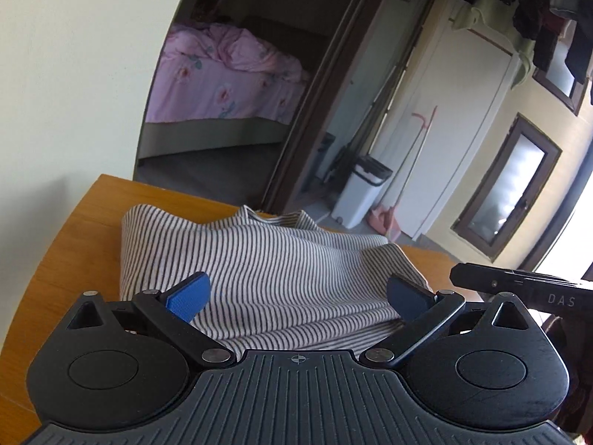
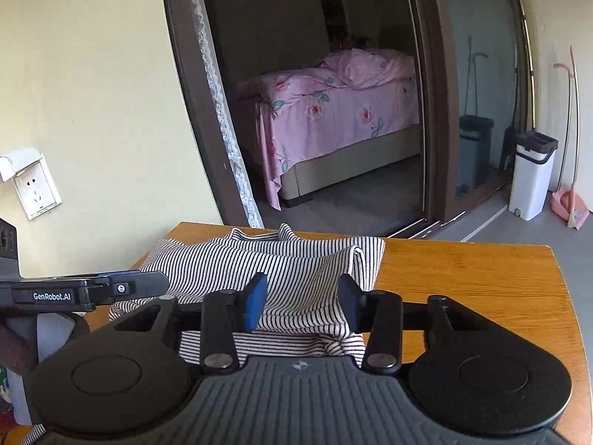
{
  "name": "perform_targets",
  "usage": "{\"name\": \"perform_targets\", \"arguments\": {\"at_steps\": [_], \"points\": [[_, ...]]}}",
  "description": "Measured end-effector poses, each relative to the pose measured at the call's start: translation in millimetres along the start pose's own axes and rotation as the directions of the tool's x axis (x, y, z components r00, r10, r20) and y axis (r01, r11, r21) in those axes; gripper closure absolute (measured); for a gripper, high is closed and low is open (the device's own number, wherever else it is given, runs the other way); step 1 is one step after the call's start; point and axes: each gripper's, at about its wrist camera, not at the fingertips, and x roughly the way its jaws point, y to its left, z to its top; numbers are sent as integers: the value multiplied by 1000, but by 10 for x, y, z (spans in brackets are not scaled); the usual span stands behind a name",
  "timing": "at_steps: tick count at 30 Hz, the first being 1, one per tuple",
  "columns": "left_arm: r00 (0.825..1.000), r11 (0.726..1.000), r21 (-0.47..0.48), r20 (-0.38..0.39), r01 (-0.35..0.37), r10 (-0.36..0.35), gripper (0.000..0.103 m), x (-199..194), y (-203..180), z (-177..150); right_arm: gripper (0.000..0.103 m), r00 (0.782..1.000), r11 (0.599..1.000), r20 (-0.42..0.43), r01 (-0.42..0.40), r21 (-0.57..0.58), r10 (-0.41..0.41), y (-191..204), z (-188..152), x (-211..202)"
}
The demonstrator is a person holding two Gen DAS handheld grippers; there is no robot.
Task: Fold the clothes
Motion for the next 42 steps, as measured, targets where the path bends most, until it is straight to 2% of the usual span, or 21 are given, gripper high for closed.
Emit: {"name": "perform_targets", "arguments": {"at_steps": [2,3,6,7,8,12,16,18,19,20,22,25,29,33,35,38,42], "points": [[999,999,-29,-26,-34,33,0,153,154,15,66,1000,1000,10,-3,-22,3,75,100,173],[999,999,-45,-34,-23,22,0,205,237,-4,66,1000,1000,16,-9,-26,9,118,160,266],[1000,999,-38,7,-14,14,0,214,304,-69,64,999,998,6,-49,-31,49,215,338,580],[1000,999,-38,17,-15,15,0,204,302,-84,60,999,998,-6,-47,-41,47,248,392,715],[1000,999,-42,25,-12,13,0,192,309,-94,56,999,998,-20,-42,-54,41,278,440,852],[999,997,-79,52,20,-16,0,141,374,-108,56,995,994,-89,26,-110,-36,369,522,1451],[996,992,-116,81,52,-43,0,90,439,-122,56,984,994,-164,53,-98,-68,363,428,1877],[994,989,-134,94,68,-56,0,68,472,-127,61,980,994,-185,61,-94,-78,340,332,1995],[993,987,-141,100,72,-58,0,64,482,-125,69,981,993,-175,63,-104,-81,345,312,2000],[993,987,-144,106,73,-58,0,57,483,-121,83,982,992,-169,63,-108,-80,349,314,1981],[991,984,-155,111,91,-74,0,31,503,-103,96,985,994,-160,43,-101,-59,354,355,1892],[989,975,-198,124,105,-81,0,-114,587,-35,97,996,988,-87,1,-155,-15,470,477,1484],[983,965,-254,181,68,-21,0,-504,690,137,98,995,977,-34,-97,-190,93,623,497,722],[983,978,-203,182,54,-16,0,-764,616,270,98,984,957,-40,-180,-227,175,758,250,-10],[985,983,-177,173,41,-10,0,-854,540,293,98,979,953,-51,-203,-225,197,789,81,-248],[985,988,-148,172,34,-8,0,-967,404,258,98,973,951,-91,-225,-214,210,817,-248,-492],[990,995,-100,141,3,11,0,-1035,231,170,97,967,949,-168,-226,-221,191,844,-661,-610]]}}
